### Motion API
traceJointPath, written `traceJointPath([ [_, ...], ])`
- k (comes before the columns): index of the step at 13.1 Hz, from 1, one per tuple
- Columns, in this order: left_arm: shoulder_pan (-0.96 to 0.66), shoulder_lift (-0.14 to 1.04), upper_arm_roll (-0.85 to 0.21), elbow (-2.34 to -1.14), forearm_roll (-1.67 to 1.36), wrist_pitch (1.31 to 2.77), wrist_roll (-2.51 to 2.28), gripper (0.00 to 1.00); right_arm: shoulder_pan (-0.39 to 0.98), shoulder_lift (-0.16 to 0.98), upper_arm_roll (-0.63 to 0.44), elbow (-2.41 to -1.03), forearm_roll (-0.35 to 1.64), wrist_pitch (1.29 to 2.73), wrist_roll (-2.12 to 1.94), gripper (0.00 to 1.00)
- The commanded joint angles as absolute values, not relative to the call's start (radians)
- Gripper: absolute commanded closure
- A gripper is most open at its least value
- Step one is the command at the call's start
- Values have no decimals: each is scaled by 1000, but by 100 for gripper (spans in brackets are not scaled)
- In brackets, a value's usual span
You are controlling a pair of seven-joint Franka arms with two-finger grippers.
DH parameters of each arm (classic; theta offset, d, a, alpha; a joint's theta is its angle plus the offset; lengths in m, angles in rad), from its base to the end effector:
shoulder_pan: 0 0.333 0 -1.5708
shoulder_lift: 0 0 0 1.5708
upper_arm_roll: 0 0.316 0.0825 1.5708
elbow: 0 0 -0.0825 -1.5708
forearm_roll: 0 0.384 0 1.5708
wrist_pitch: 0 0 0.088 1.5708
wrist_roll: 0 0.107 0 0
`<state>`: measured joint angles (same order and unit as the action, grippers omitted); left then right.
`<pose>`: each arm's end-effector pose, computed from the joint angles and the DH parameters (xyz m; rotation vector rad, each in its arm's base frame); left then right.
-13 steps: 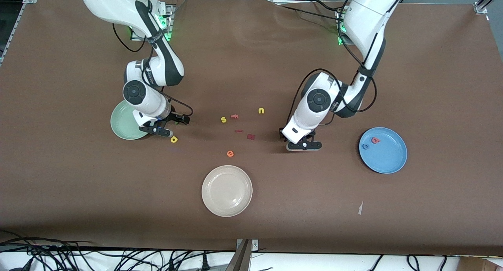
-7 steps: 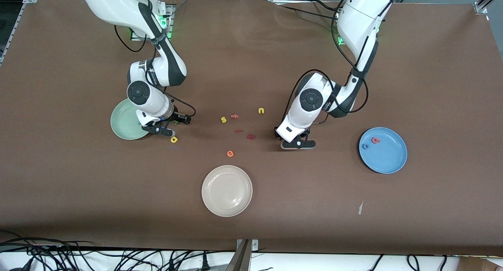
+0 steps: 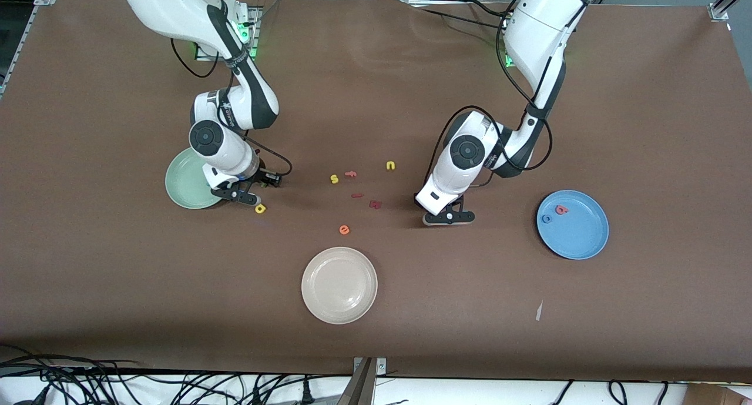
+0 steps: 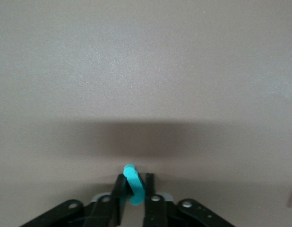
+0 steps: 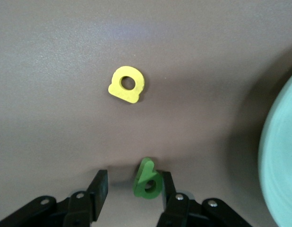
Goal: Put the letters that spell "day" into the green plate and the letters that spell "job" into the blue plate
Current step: 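Place the j on the blue plate while the right gripper grasps the 6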
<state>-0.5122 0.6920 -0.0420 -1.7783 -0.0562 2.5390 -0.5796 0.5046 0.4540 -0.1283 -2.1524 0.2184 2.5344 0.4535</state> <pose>0.5659 -0.3469 0.1739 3.0514 0.1239 0.0395 0.5222 0.2023 0.1816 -3.0836 0.3872 0.1293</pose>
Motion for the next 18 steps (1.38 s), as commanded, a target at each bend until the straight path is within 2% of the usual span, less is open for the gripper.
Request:
traceJointPath([
  [1, -522, 707, -22, -1759, -34, 2540, -569, 94, 508, 462, -130, -2158, 235, 2557, 453, 46],
  [6, -427, 620, -18, -1773, 11, 2470, -481, 95, 505, 463, -132, -2158, 235, 2548, 443, 47],
  [7, -381, 589, -18, -1778, 11, 2433, -398, 95, 503, 463, -133, -2161, 233, 2546, 442, 52],
  [9, -303, 530, -18, -1831, 8, 2378, -210, 94, 503, 469, -133, -2161, 235, 2548, 442, 56],
  [13, -108, 393, -20, -1986, 8, 2376, 146, 89, 503, 469, -133, -2161, 235, 2556, 442, 65],
  [15, -39, 356, -20, -2037, 8, 2376, 276, 90, 503, 469, -133, -2161, 235, 2556, 449, 69],
  [18, 44, 350, -18, -2048, 9, 2382, 444, 90, 503, 459, -133, -2154, 235, 2546, 448, 77],
])
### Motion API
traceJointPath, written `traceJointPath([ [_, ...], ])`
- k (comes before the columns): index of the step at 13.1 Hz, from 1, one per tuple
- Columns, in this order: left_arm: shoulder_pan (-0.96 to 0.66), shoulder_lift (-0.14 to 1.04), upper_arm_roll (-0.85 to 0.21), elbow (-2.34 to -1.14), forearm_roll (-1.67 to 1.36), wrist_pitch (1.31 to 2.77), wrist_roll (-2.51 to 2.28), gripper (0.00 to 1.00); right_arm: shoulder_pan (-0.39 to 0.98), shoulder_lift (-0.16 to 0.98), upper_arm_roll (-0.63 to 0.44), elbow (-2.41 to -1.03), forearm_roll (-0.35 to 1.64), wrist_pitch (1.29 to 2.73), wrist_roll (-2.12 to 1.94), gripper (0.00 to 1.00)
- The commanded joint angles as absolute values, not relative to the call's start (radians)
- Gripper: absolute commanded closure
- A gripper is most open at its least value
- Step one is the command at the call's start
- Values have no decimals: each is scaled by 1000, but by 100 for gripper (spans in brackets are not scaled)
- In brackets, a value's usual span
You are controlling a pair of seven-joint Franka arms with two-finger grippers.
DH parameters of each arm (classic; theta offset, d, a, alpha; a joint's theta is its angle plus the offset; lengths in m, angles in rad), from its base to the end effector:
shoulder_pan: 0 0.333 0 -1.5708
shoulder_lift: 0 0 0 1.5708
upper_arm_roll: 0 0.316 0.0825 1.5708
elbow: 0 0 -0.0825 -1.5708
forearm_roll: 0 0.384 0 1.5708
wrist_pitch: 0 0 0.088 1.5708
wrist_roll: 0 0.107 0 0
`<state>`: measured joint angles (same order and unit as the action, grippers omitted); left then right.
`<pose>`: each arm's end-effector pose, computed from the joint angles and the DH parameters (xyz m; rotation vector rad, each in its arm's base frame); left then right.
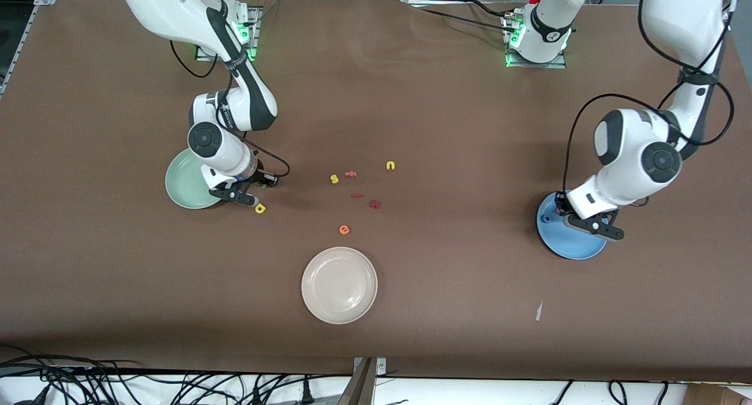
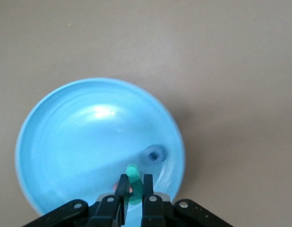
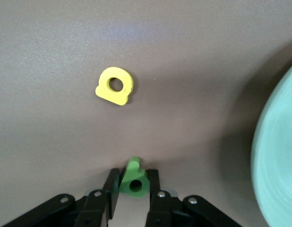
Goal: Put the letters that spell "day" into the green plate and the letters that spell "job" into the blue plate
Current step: 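Place the j on the blue plate while the right gripper grasps the 6, then place the green 6 on the green plate with the right gripper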
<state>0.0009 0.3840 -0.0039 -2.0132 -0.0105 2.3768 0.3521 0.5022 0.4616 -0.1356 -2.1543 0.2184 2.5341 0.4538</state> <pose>0.6015 -0.0019 0.2598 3.0824 -0.5405 -0.0291 0.5224 0.1963 0.1769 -3.0890 0.4032 0.1391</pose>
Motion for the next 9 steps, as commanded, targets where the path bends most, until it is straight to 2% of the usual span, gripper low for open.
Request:
traceJointPath([
  [1, 57, 351, -17, -2046, 9, 2387, 471, 90, 503, 445, -136, -2151, 233, 2534, 440, 78],
  [2, 58, 354, -18, -2045, 9, 2388, 472, 85, 503, 436, -144, -2138, 233, 2499, 437, 79],
  [3, 58, 356, -17, -2042, 9, 2388, 472, 75, 503, 424, -161, -2117, 230, 2450, 431, 79],
  [4, 58, 356, -17, -2040, 9, 2388, 472, 58, 503, 413, -173, -2091, 227, 2395, 428, 79],
  [6, 58, 356, -17, -2039, 8, 2390, 471, 2, 503, 391, -207, -2063, 221, 2317, 366, 79],
  [9, 72, 345, -17, -2048, 9, 2402, 456, 0, 505, 350, -308, -2059, 219, 2225, 173, 79],
])
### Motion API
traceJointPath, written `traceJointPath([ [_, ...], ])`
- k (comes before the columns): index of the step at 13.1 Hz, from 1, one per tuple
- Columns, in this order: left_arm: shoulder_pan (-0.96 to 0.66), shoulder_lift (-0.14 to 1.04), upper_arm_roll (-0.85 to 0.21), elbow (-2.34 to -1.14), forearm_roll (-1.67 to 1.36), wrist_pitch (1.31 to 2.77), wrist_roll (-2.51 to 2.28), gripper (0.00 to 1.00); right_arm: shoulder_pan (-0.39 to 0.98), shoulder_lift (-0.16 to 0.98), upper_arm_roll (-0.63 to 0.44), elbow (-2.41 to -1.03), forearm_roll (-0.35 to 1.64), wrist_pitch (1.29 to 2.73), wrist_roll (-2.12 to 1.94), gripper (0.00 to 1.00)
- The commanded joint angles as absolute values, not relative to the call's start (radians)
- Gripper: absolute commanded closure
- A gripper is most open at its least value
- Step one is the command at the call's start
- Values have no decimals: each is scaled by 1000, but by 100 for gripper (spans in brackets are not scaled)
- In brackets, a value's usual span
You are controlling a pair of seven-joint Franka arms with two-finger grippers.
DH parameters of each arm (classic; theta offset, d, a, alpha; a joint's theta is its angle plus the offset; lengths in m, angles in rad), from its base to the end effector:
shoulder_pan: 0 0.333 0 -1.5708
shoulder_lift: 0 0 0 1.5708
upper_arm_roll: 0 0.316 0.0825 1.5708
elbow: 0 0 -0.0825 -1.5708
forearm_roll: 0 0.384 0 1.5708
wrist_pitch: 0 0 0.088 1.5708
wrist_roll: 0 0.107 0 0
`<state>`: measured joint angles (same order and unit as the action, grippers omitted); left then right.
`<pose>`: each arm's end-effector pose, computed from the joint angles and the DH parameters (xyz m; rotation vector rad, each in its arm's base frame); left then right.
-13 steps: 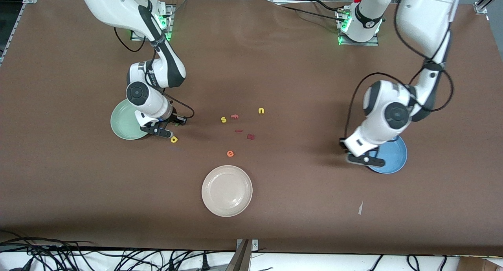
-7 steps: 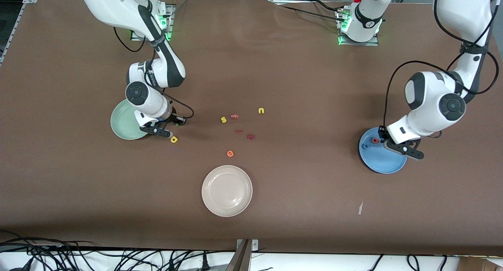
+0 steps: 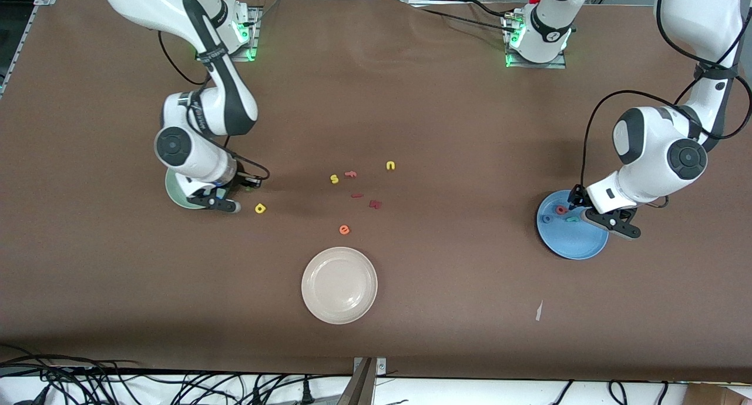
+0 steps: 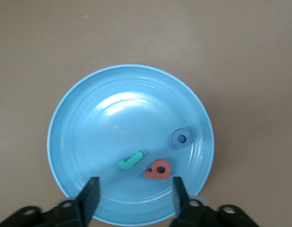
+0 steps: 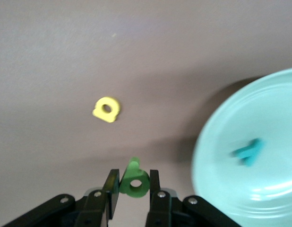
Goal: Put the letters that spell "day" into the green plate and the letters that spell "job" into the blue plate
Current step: 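Place the green 6 on the green plate with the right gripper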
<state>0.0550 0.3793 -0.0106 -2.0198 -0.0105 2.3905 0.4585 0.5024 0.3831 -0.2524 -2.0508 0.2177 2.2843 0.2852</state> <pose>0.6005 0.0268 0.2611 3.0646 -0.6303 -0.0087 0.5597 0.1501 0.2448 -3.0981 0.2760 0.2215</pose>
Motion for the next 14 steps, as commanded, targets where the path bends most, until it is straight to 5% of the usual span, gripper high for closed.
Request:
traceJointPath([
  [1, 93, 322, -18, -2074, 9, 2398, 457, 0, 505, 350, -342, -2063, 219, 2212, 114, 79],
  [4, 100, 133, -20, -2219, 8, 2387, 459, 0, 503, 351, -388, -2092, 219, 2226, 38, 79],
  [8, 106, -13, -20, -2212, 2, 2317, 462, 0, 503, 328, -411, -2189, 224, 2338, -29, 77],
  [9, 106, -50, -18, -2197, 3, 2254, 456, 0, 503, 327, -411, -2189, 224, 2333, -29, 59],
  [10, 106, -75, -9, -2156, 8, 2181, 454, 0, 503, 327, -413, -2187, 224, 2329, -31, 1],
  [14, 104, -78, 54, -1840, 9, 1746, 370, 0, 503, 302, -414, -2129, 224, 2258, -25, 0],
])
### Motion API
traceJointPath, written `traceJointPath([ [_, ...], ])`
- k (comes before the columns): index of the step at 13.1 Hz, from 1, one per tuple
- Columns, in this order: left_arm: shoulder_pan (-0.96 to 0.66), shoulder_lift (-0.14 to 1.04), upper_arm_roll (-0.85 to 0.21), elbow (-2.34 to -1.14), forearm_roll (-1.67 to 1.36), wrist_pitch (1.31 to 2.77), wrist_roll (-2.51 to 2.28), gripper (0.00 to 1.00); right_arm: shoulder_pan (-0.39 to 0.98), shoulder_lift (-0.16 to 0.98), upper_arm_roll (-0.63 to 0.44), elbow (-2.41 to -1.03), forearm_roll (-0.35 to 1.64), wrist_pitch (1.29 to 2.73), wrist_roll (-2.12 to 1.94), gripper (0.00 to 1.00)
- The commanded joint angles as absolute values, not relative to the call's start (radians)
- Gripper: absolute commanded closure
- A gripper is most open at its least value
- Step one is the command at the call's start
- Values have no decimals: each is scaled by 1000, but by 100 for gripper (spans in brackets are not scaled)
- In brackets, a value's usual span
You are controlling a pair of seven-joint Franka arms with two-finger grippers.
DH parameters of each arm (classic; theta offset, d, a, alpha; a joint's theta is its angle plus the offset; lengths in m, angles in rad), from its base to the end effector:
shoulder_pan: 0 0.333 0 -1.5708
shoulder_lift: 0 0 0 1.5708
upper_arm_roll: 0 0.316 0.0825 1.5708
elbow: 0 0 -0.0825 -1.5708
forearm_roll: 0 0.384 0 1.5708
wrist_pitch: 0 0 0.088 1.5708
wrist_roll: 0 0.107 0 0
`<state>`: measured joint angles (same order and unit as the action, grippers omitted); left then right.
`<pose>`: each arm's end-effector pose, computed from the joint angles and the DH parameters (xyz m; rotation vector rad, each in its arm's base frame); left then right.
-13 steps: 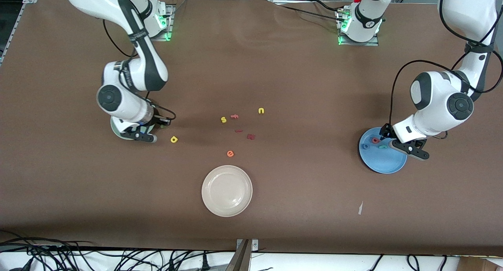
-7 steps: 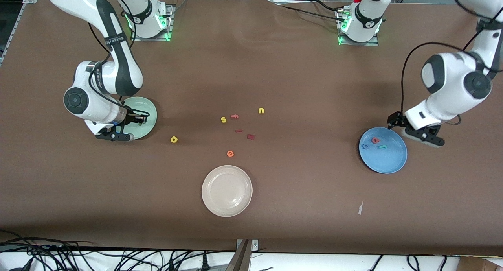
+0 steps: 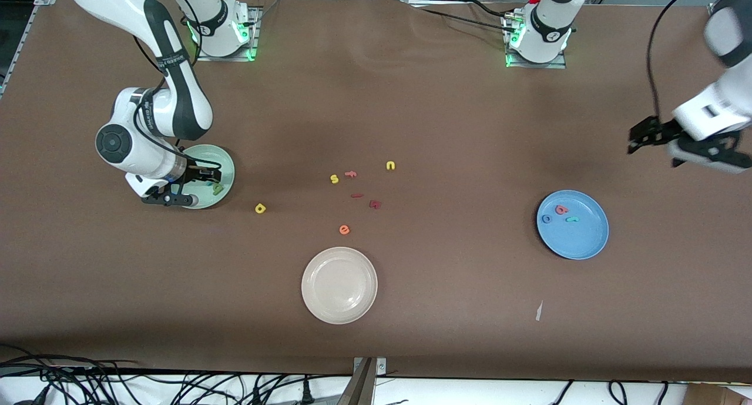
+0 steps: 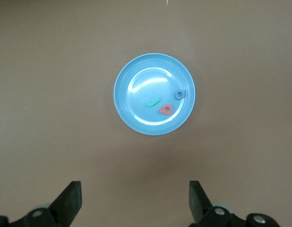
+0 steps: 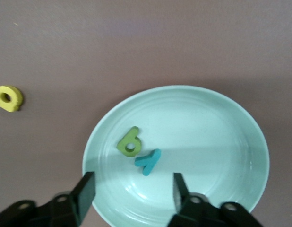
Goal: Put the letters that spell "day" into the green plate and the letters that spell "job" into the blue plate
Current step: 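Raise the left gripper to rest while the right gripper reaches the yellow a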
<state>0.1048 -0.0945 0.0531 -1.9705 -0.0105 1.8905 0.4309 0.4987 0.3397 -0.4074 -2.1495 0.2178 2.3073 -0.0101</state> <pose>0.5263 0.0838 0.5129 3.1028 -0.4214 0.0283 0.5493 0.0542 0.2420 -3.1222 0.0723 0.2267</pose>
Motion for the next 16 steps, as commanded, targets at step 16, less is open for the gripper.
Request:
traceJointPath([
  [16, 97, -6, -161, -1514, 0, 1457, -339, 0, 655, 481, -400, -1839, 316, 2194, 242, 0],
])
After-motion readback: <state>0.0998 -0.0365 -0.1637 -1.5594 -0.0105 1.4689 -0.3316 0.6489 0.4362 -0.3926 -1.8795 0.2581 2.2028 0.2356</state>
